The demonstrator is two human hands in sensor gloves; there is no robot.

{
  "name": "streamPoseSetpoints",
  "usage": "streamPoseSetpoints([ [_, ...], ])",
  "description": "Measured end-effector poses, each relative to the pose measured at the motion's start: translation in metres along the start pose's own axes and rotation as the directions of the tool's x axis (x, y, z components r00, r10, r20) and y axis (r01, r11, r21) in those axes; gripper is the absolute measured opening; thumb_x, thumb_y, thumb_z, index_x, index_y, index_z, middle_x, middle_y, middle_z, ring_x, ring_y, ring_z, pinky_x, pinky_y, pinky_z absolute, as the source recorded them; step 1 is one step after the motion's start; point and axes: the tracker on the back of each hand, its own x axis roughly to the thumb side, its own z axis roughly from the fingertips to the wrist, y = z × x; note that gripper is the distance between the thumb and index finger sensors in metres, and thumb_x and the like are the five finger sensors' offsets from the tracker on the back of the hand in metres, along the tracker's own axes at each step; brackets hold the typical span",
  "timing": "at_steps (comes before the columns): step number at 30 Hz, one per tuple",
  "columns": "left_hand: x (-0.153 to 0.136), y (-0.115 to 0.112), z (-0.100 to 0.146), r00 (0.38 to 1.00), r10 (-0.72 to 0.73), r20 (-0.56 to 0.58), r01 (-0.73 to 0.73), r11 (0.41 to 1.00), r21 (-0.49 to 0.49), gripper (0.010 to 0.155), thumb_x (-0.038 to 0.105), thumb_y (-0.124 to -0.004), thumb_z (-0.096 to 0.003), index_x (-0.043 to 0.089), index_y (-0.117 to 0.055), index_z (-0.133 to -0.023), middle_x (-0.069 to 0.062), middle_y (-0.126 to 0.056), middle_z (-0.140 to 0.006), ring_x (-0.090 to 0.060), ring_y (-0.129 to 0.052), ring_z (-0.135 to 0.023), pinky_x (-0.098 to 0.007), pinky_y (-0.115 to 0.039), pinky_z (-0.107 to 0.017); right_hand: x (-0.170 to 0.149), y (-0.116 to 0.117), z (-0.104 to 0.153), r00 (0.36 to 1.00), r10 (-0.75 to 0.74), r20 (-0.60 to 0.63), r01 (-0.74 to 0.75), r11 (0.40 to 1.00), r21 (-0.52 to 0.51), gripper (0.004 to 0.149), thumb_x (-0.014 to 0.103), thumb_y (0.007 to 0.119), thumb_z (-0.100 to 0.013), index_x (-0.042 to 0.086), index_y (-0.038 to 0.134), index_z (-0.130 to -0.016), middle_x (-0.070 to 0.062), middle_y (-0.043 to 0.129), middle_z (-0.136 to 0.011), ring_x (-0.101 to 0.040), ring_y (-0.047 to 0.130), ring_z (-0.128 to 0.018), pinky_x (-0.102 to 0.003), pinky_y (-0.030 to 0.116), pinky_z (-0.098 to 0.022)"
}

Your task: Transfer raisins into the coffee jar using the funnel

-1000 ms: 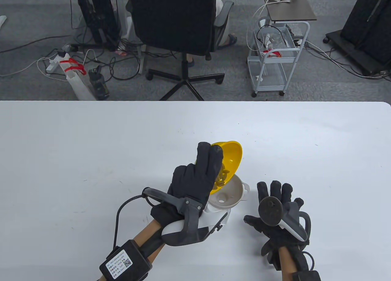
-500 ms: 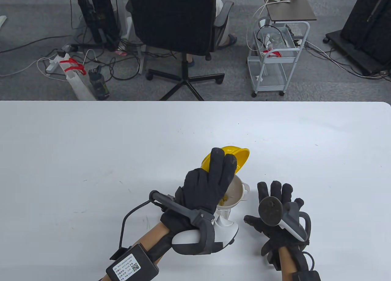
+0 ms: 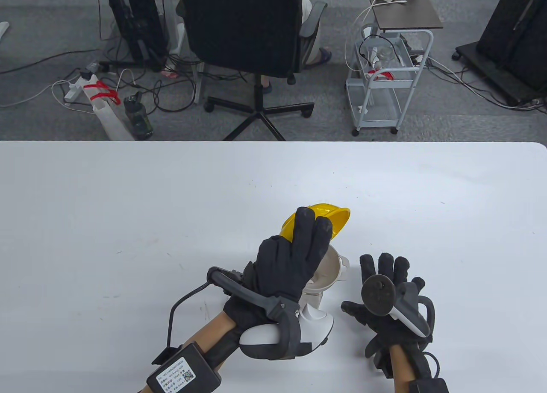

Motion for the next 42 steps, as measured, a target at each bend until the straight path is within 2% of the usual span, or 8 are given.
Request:
streamPoseSetpoints([
  [5,-0.025,-0.005,0.001,0.989,0.085,-0.123,-0.089,0.996,-0.031,0.059,0.021,-0.075,-0.0637,0.020,-0.048,-0.116,-0.010,-0.073,-0.113,-0.008,-0.098,-0.045,-0.028,-0.083,-0.038,0.000,0.000,0.000,1.000,-0.001,-0.002,0.001,1.000,0.003,0.107,0.061,0.079,-0.051,0.015,0.004,-0.113,-0.034,0.001,-0.115,-0.064,0.001,-0.100,-0.085,0.018,-0.064],
  [10,-0.063,-0.026,0.013,0.934,0.203,-0.294,-0.239,0.967,-0.090,0.059,0.021,-0.075,-0.0637,0.020,-0.049,-0.116,-0.010,-0.073,-0.113,-0.008,-0.098,-0.044,-0.028,-0.083,-0.038,-0.001,-0.001,0.000,1.000,-0.010,-0.010,0.010,1.000,0.002,0.107,0.061,0.079,-0.051,0.015,0.004,-0.113,-0.034,0.001,-0.115,-0.064,0.001,-0.100,-0.085,0.018,-0.064],
  [16,-0.113,-0.076,0.049,0.820,0.234,-0.522,-0.383,0.903,-0.196,0.059,0.020,-0.076,-0.0635,0.018,-0.050,-0.116,-0.012,-0.074,-0.112,-0.008,-0.098,-0.044,-0.028,-0.083,-0.037,-0.002,-0.001,0.000,1.000,-0.011,-0.013,0.011,1.000,-0.001,0.107,0.061,0.078,-0.051,0.015,0.004,-0.113,-0.034,0.001,-0.115,-0.063,0.001,-0.100,-0.085,0.018,-0.064],
  [21,-0.146,-0.126,0.094,0.739,0.148,-0.657,-0.445,0.839,-0.312,0.059,0.020,-0.075,-0.0634,0.018,-0.050,-0.116,-0.012,-0.074,-0.112,-0.008,-0.098,-0.044,-0.028,-0.084,-0.037,-0.003,-0.001,-0.001,1.000,-0.009,-0.018,0.009,1.000,0.005,0.107,0.061,0.079,-0.051,0.015,0.004,-0.113,-0.034,0.002,-0.115,-0.064,0.001,-0.100,-0.085,0.018,-0.064],
  [24,-0.157,-0.151,0.119,0.678,0.115,-0.726,-0.508,0.787,-0.349,0.059,0.021,-0.075,-0.0633,0.017,-0.050,-0.116,-0.013,-0.074,-0.112,-0.008,-0.098,-0.044,-0.028,-0.084,-0.037,-0.004,0.000,-0.002,1.000,-0.011,-0.025,0.011,1.000,0.013,0.107,0.061,0.078,-0.051,0.015,0.004,-0.113,-0.034,0.000,-0.115,-0.063,0.001,-0.100,-0.085,0.018,-0.064],
  [31,-0.167,-0.200,0.175,0.404,0.121,-0.907,-0.745,0.619,-0.249,0.059,0.020,-0.075,-0.0630,0.016,-0.050,-0.116,-0.014,-0.074,-0.111,-0.009,-0.099,-0.044,-0.029,-0.084,-0.036,-0.006,0.001,-0.003,0.999,-0.018,-0.044,0.019,0.999,0.027,0.107,0.061,0.078,-0.052,0.015,0.004,-0.113,-0.034,0.001,-0.115,-0.063,0.001,-0.100,-0.085,0.018,-0.064],
  [34,-0.167,-0.212,0.193,0.346,0.086,-0.934,-0.779,0.582,-0.234,0.059,0.020,-0.075,-0.0631,0.015,-0.050,-0.116,-0.015,-0.074,-0.111,-0.009,-0.099,-0.044,-0.029,-0.084,-0.036,-0.007,0.001,-0.003,0.998,-0.023,-0.051,0.024,0.999,0.030,0.107,0.061,0.078,-0.052,0.015,0.004,-0.113,-0.034,0.001,-0.115,-0.063,0.001,-0.100,-0.085,0.017,-0.064],
  [42,-0.163,-0.230,0.227,0.272,0.010,-0.962,-0.822,0.522,-0.227,0.059,0.021,-0.075,-0.0631,0.016,-0.050,-0.116,-0.015,-0.073,-0.112,-0.010,-0.099,-0.045,-0.030,-0.084,-0.037,-0.007,0.001,-0.003,0.999,-0.023,-0.046,0.024,0.999,0.028,0.107,0.061,0.078,-0.052,0.015,0.004,-0.113,-0.034,0.001,-0.115,-0.063,0.001,-0.100,-0.085,0.018,-0.064],
])
